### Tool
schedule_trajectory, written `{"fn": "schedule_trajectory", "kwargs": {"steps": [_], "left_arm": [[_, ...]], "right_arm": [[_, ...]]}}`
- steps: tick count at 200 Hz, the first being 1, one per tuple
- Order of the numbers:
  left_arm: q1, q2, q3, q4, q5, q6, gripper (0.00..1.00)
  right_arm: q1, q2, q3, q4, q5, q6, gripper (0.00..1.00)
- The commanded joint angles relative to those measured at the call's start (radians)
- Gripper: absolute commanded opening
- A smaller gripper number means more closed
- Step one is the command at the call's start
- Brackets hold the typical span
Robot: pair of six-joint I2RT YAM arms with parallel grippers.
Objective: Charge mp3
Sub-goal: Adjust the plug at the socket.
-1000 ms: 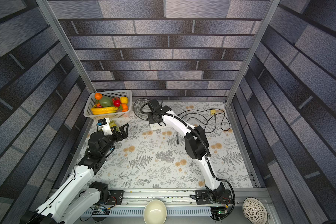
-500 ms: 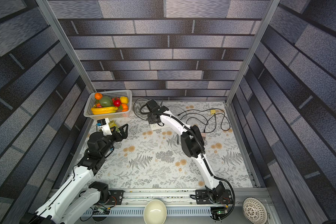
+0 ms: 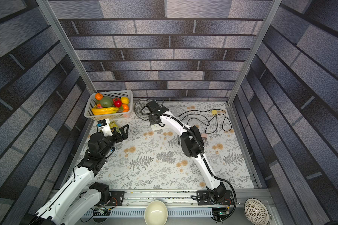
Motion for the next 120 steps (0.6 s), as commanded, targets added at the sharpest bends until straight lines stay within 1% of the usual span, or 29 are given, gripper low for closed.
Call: {"fn": "schedule_trajectory", "kwargs": {"steps": [1,33,76,120], "left_arm": [[0.005,-0.007,0.006,-0.001,0.006,0.005,1.00],[0.006,-0.011,0.005,-0.002,0.004,0.008,1.00],[0.006,-0.012,0.005,-0.004,0.007,0.009,1.00],[0.007,-0.009,0.001,0.002,0.009,0.012,1.00]], "right_arm": [[-0.006,0.033,0.042,0.001,0.007,-0.008,0.27],[-0.008,0.044,0.053,0.006,0.010,-0.008,0.27],[-0.007,0.036,0.052,0.027,0.019,0.001,0.31],[-0.008,0.027,0.054,0.043,0.030,0.008,0.32]]}}
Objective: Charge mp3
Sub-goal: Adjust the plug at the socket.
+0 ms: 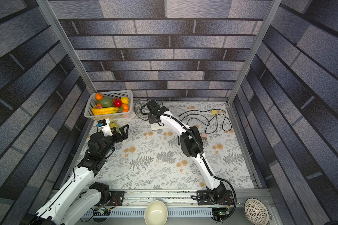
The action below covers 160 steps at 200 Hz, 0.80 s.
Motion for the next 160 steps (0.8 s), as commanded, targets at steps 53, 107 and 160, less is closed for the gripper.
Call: {"fn": "schedule_trajectory", "kwargs": {"steps": [53,107,160], "left_arm": [[0.007,-0.006,-0.003,0.007,0.012,0.012,1.00],[0.010,-0.009,-0.007,0.011,0.012,0.013,1.00],[0.013,-0.005,-0.017,0.026,0.013,0.011,1.00]], "right_arm": [[-0.008,0.068,0.100,-0.021,0.024,0.004,0.26],[-0.008,0.097,0.104,-0.036,0.013,-0.006,0.22],[-0.003,0.099,0.069,-0.063,-0.018,-0.037,0.18]]}}
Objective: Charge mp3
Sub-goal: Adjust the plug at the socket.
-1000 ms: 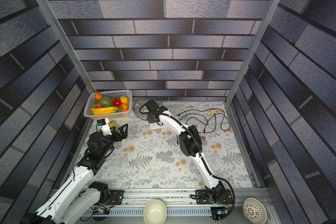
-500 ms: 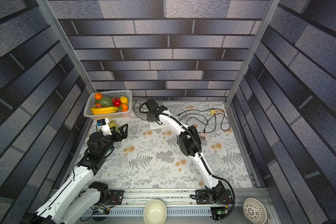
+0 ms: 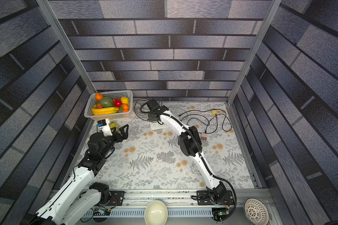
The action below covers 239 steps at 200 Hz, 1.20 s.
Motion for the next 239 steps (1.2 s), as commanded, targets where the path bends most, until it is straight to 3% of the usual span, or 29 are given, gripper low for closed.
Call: {"fn": "schedule_trajectory", "kwargs": {"steps": [1,77,206,239], "left_arm": [[0.007,-0.005,-0.015,0.024,0.013,0.011,1.00],[0.010,0.010,-0.021,0.040,0.020,0.006,1.00],[0.018,0.055,-0.024,0.067,0.045,-0.014,1.00],[0.019,0.038,-0.028,0.049,0.047,-0.018,1.00]], "right_arm": [[-0.001,0.041,-0.021,-0.064,-0.028,-0.025,0.18],[0.027,0.057,-0.093,-0.137,0.024,-0.051,0.16],[0.038,0.175,0.008,-0.249,0.024,-0.064,0.16],[0.035,0.134,-0.093,-0.208,0.028,-0.044,0.16]]}}
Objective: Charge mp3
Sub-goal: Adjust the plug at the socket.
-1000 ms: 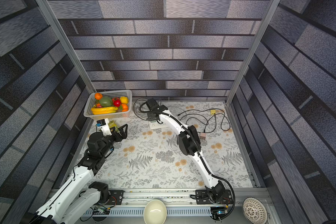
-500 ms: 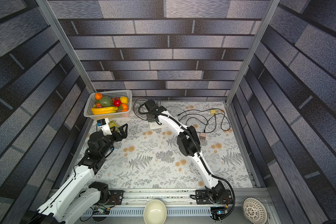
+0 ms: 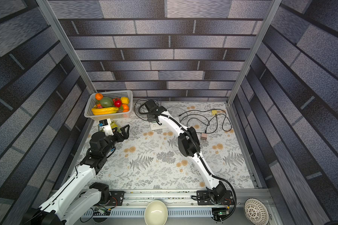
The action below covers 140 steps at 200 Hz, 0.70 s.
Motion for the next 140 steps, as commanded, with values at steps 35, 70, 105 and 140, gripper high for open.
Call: {"fn": "schedule_trajectory", "kwargs": {"steps": [35,70,105,140], "left_arm": [[0.011,-0.028,-0.018,-0.007,0.019,-0.016,1.00],[0.015,-0.022,-0.020,0.002,0.024,-0.022,1.00],[0.015,-0.014,-0.014,0.011,0.031,-0.029,1.00],[0.015,-0.020,-0.011,0.006,0.032,-0.033,1.00]], "right_arm": [[0.009,0.065,-0.211,-0.144,-0.043,0.011,0.16],[0.009,0.066,-0.185,-0.138,-0.038,0.009,0.17],[0.008,0.043,-0.110,-0.139,-0.044,0.016,0.26],[0.006,-0.062,-0.113,-0.059,-0.041,0.052,0.48]]}}
